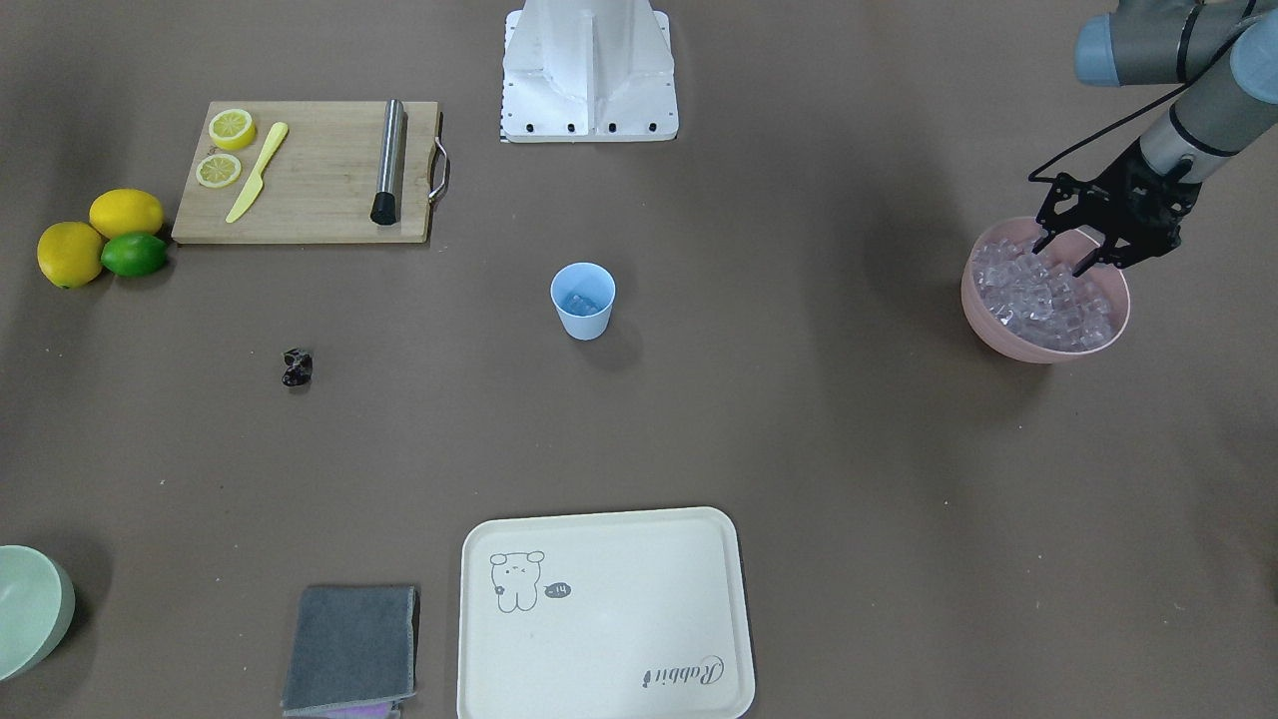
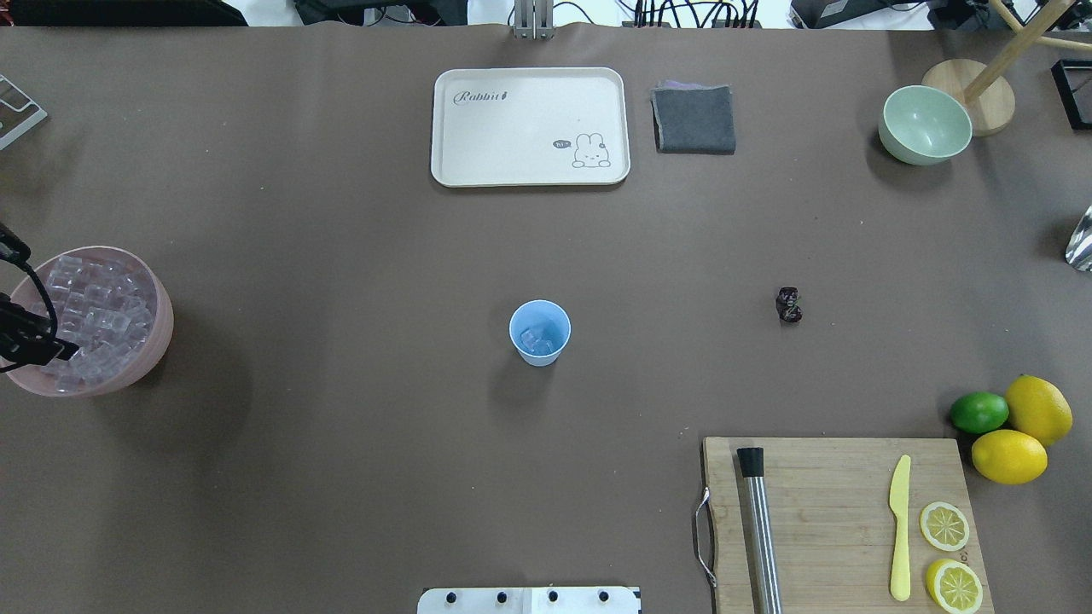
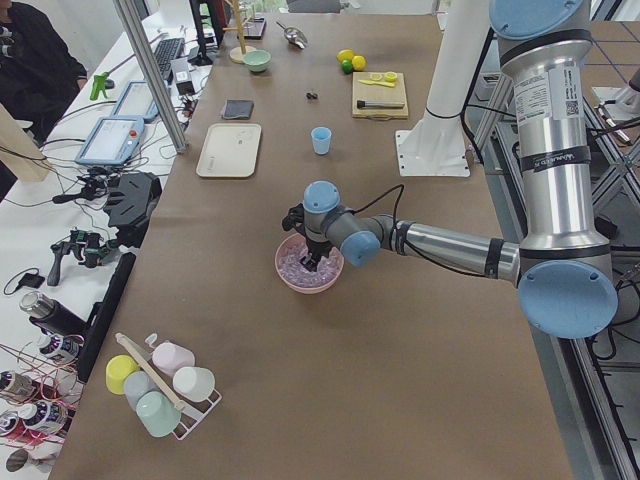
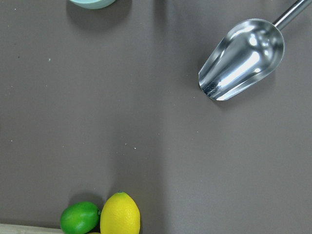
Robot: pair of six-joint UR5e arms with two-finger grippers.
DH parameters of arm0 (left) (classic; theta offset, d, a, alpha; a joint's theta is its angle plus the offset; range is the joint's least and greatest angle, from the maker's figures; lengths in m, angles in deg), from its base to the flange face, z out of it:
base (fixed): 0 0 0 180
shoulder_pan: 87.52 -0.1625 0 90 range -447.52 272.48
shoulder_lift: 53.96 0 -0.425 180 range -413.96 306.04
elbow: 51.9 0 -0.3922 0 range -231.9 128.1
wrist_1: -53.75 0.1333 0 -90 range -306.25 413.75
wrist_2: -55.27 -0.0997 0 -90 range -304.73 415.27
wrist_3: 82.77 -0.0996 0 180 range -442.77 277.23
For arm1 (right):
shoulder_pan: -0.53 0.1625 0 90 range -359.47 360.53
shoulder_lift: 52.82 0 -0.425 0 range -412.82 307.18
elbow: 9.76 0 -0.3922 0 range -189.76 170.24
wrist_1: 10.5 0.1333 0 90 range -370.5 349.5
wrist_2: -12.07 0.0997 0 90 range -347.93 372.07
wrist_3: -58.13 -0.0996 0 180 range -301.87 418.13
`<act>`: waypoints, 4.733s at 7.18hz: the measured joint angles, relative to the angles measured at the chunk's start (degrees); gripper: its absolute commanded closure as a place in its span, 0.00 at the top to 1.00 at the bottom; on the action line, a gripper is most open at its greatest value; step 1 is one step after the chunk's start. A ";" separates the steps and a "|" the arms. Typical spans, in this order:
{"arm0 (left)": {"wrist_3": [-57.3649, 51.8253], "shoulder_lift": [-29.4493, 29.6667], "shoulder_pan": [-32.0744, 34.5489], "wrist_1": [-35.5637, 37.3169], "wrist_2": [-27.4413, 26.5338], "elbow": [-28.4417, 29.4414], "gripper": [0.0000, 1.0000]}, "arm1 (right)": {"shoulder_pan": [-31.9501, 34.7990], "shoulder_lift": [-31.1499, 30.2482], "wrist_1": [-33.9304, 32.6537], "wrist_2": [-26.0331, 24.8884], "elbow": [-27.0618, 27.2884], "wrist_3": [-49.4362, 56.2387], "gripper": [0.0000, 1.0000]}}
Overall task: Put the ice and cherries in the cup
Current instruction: 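Close the left gripper on an ice cube in the pink bowl, then lift the ice cube with the left gripper and carry it over the blue cup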
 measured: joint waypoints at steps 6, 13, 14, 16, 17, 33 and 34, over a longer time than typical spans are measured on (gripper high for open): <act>0.27 -0.29 -1.36 -0.16 0.03 0.20 0.61 | 0.09 -0.21 0.00 -0.06 0.02 -0.09 1.00; 0.11 -0.66 -4.13 -0.16 -0.37 1.24 0.62 | 0.09 -0.15 0.00 -0.14 -0.05 -0.05 1.00; 0.11 -0.66 -4.30 -0.16 -0.42 1.32 0.43 | 0.09 -0.15 0.00 -0.14 -0.04 -0.07 1.00; 0.07 -0.61 -4.38 -0.15 -0.46 1.40 0.30 | 0.09 -0.15 0.00 -0.15 0.04 -0.08 1.00; -0.01 -0.58 -4.39 -0.16 -0.47 1.41 0.29 | 0.09 -0.15 0.00 -0.15 0.08 -0.09 1.00; 15.20 21.32 7.27 4.42 6.03 -0.13 0.00 | -0.04 0.96 -0.02 0.52 0.33 -2.01 1.00; 22.14 26.81 4.52 4.92 5.19 0.01 0.00 | -0.03 1.09 -0.06 0.53 0.23 -2.02 1.00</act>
